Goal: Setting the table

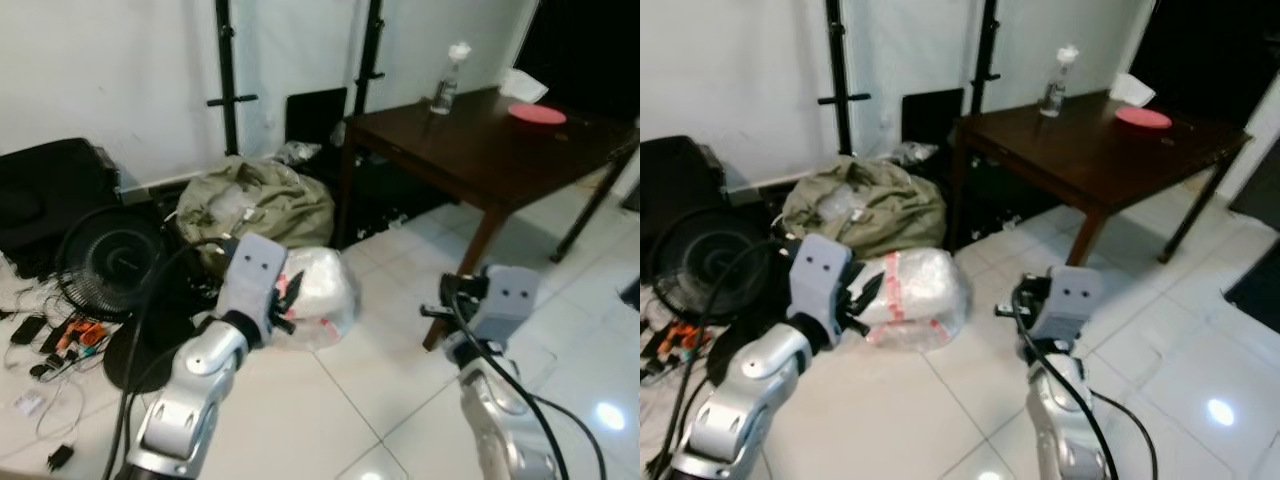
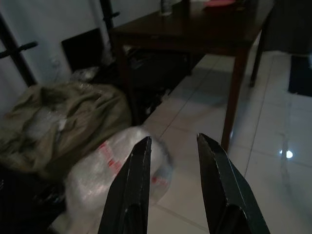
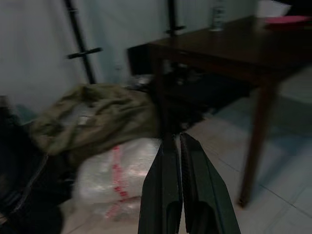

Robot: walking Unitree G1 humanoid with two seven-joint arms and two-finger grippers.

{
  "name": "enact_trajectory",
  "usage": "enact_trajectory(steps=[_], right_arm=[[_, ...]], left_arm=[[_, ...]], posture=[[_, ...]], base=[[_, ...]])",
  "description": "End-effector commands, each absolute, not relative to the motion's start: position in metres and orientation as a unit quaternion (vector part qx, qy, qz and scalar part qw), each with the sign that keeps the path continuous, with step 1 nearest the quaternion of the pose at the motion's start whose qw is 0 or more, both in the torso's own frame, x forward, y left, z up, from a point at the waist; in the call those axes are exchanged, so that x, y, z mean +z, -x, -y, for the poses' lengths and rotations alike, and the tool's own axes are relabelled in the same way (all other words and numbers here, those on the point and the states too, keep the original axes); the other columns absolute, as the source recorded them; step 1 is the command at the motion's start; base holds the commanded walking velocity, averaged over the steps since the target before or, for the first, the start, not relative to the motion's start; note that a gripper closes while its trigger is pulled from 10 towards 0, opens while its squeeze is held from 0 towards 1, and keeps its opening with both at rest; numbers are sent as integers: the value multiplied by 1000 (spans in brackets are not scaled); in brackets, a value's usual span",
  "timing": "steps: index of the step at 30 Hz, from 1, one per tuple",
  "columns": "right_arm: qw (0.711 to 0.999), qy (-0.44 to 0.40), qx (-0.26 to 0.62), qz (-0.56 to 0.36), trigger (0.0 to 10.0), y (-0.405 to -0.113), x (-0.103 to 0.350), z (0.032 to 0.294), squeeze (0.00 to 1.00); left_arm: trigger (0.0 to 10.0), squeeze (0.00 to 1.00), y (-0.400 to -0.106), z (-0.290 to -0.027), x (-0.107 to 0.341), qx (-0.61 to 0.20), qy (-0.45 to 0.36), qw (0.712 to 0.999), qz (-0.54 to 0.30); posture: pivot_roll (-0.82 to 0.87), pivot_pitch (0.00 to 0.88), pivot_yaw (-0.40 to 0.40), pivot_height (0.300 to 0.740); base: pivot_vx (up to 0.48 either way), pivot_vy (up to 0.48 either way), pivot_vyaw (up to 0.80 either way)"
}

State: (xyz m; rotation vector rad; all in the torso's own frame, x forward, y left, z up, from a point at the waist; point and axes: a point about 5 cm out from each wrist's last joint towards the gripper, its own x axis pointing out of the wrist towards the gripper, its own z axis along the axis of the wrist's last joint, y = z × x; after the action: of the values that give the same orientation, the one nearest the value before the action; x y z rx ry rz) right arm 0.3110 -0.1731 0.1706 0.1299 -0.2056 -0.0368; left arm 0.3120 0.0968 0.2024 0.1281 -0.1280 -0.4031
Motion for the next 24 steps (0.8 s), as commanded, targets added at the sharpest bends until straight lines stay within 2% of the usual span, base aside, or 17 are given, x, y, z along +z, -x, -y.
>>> enact_trajectory(steps=[1, 12, 20, 22, 24], right_arm=[[993, -66, -30, 94, 10000, -310, 167, 178, 0], [993, -66, -30, 94, 10000, -309, 166, 178, 0], [993, -66, -30, 93, 10000, -309, 167, 179, 0], [993, -66, -30, 94, 10000, -309, 167, 179, 0], [993, -66, -30, 93, 10000, -309, 167, 179, 0]], left_arm=[[10000, 0, -311, -93, 198, -208, -66, 974, 58], [10000, 0, -311, -93, 198, -208, -65, 974, 58], [10000, 0, -311, -92, 198, -209, -64, 974, 59], [10000, 0, -311, -92, 198, -209, -64, 974, 58], [10000, 0, -311, -92, 198, -208, -65, 974, 58]], posture=[[59, 38, 28, 740], [59, 38, 28, 740], [57, 45, 27, 740], [57, 46, 27, 740], [57, 46, 27, 740]], base=[[0, 0, -800], [0, 0, -800], [0, 0, 0], [0, 0, -800], [0, 0, 0]])
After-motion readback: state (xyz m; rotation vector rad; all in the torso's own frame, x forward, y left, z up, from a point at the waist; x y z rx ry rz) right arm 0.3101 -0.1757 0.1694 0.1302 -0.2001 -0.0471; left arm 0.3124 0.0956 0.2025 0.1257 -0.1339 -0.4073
